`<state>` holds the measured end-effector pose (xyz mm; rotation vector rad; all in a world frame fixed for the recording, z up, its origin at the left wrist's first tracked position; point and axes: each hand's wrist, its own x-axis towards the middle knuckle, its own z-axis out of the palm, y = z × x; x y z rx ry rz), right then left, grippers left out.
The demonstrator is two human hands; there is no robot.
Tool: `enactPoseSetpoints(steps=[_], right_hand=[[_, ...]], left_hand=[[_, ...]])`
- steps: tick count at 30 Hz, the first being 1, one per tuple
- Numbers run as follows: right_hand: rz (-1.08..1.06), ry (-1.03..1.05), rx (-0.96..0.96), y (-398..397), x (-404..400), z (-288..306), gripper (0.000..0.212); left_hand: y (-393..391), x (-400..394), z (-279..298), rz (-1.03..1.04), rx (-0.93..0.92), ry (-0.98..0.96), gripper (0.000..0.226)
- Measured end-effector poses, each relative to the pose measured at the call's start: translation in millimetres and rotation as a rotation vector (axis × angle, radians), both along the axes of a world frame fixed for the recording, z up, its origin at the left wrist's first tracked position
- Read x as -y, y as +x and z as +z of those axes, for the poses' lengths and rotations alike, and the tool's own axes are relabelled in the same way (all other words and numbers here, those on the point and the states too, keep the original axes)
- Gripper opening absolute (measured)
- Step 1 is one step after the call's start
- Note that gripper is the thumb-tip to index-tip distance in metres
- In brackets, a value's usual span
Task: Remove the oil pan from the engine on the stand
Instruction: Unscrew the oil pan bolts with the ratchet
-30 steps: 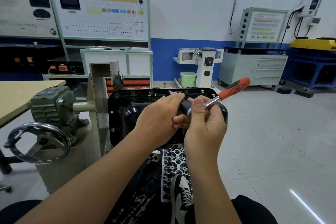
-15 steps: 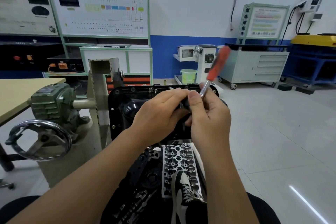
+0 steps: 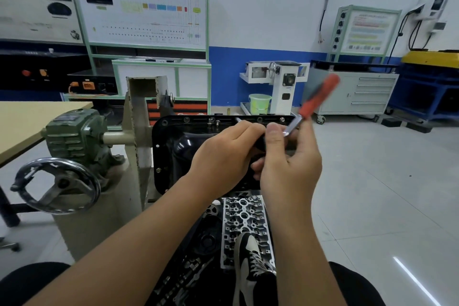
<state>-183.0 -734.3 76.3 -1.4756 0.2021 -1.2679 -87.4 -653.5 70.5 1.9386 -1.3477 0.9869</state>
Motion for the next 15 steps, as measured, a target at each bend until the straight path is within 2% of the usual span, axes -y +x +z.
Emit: enactPoseSetpoints(steps=[2, 4, 7, 9, 11, 13, 15], right_hand=[[0.068, -0.145, -0.071, 1.5, 3.5, 3.8, 0.031], [0.118, -0.193, -0.107, 3.1, 7.1, 6.8, 0.045], [0.142, -0.21, -0.1, 2.4, 9.5, 8.8, 0.046], [0.156, -0.127, -0.055, 1.5, 5.9, 7.5, 0.045], [0.145, 0.101, 0.039, 2.8, -3.0, 4.3, 0.048], [0.126, 0.355, 0.148, 4.3, -13.4, 2.0, 0.038], [0.111, 0.404, 0.157, 4.9, -18.1, 0.7, 0.035]], left_hand=[[1.4, -1.4, 0.3, -0.014, 0.002, -0.027, 0.028], [1.8, -1.6, 2.0, -0.025, 0.015, -0.033, 0.03], [0.6, -0.4, 4.3, -0.037, 0.014, -0.028, 0.03], [-1.6, 0.3, 5.0, -0.02, -0.023, -0.011, 0.031], [-4.4, 0.8, 5.1, 0.001, -0.051, 0.002, 0.032], [-5.9, 0.4, 5.2, 0.008, -0.06, 0.002, 0.032], [-5.5, -0.2, 6.0, 0.007, -0.064, -0.007, 0.029]])
